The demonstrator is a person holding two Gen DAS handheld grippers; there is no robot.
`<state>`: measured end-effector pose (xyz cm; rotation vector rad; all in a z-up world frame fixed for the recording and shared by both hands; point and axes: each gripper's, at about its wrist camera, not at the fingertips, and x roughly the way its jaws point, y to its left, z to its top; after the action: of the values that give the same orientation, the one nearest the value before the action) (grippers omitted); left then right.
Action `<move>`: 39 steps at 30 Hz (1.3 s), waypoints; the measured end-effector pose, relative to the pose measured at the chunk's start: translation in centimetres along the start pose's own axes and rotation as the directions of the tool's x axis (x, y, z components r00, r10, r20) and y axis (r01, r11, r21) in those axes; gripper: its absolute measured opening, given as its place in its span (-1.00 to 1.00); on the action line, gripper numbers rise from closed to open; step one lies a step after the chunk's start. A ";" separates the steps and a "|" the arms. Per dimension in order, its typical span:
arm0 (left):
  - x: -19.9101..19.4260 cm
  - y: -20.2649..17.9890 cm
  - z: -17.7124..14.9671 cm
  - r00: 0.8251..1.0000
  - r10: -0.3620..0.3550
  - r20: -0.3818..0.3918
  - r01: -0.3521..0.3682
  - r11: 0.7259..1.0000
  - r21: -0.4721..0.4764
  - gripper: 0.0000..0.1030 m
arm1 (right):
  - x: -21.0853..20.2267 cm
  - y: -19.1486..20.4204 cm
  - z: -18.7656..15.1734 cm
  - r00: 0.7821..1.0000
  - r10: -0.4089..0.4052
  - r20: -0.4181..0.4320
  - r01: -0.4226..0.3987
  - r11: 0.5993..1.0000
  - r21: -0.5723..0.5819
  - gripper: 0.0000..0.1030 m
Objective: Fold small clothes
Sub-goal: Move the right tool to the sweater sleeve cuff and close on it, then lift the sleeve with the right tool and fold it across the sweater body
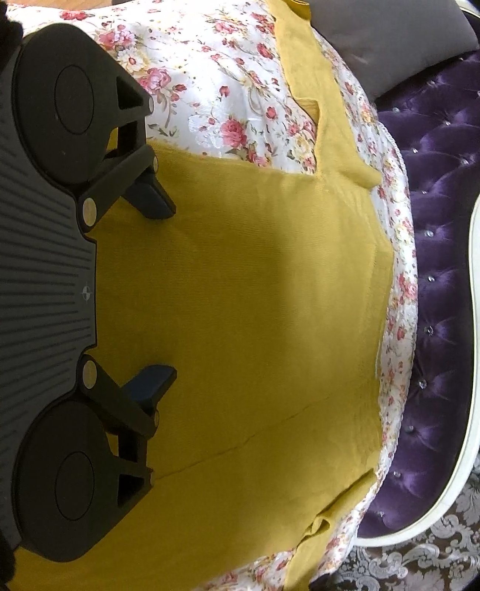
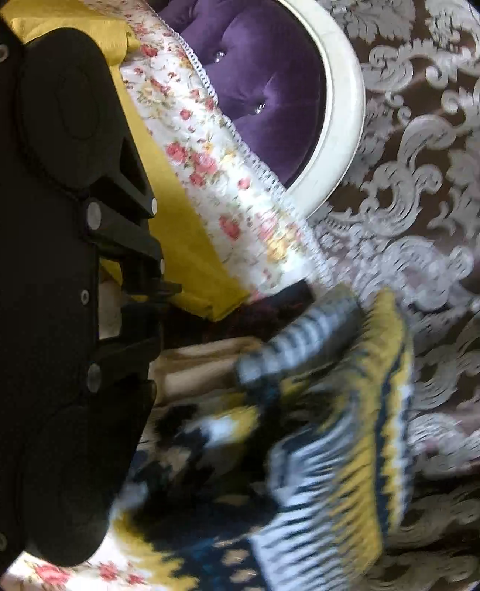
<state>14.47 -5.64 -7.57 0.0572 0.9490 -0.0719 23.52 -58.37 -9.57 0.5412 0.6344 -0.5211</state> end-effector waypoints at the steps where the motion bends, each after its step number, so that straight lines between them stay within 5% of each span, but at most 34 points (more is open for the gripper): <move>1: 0.1 0.1 0.0 1.000 -0.005 -0.003 0.005 1.000 -0.003 0.71 | -0.5 0.5 0.3 1.000 0.007 0.010 -0.006 1.000 -0.015 -0.82; 7: -0.1 0.4 -0.2 0.999 -0.027 0.022 0.027 1.000 0.014 0.69 | -6.0 7.1 2.4 0.985 0.154 0.077 -0.142 0.979 -0.144 -0.82; 14: -1.3 1.7 0.0 0.998 -0.051 0.046 0.051 0.999 0.002 0.51 | -13.7 21.0 3.1 0.903 0.423 0.075 -0.375 0.861 -0.343 -0.82; 20: -2.8 4.8 -0.1 0.994 -0.024 0.103 0.029 0.998 -0.049 0.51 | -15.3 33.4 -2.3 0.817 0.574 -0.064 -0.538 0.716 -0.444 -0.82; 26: -3.3 7.9 -0.1 0.993 0.023 0.118 -0.012 0.996 -0.094 0.51 | -13.5 42.5 -11.1 0.759 0.605 -0.239 -0.637 0.618 -0.460 -0.82; 30: -3.4 9.4 -0.2 0.992 0.048 0.116 -0.035 0.993 -0.116 0.51 | -11.5 45.7 -16.6 0.745 0.582 -0.325 -0.662 0.588 -0.465 -0.81; 33: -3.2 10.1 -0.1 0.992 0.057 0.110 -0.044 0.992 -0.118 0.51 | -11.0 46.4 -19.5 0.755 0.562 -0.339 -0.651 0.579 -0.490 -0.42; 34: -3.3 10.2 0.0 0.992 0.059 0.109 -0.046 0.992 -0.115 0.51 | -11.0 46.3 -19.8 0.751 0.562 -0.346 -0.656 0.575 -0.489 -0.25; 37: -3.4 10.5 0.3 0.991 0.064 0.119 -0.052 0.994 -0.099 0.51 | -11.3 44.5 -19.4 0.728 0.586 -0.354 -0.681 0.562 -0.469 -0.17; 39: -3.3 10.7 0.9 0.991 0.058 0.124 -0.047 0.994 -0.095 0.51 | -11.4 42.5 -18.4 0.738 0.585 -0.337 -0.669 0.569 -0.478 -0.16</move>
<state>14.19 5.05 -4.16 -0.0071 0.8227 0.0166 33.65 -12.44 -1.48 0.1877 0.6441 0.4142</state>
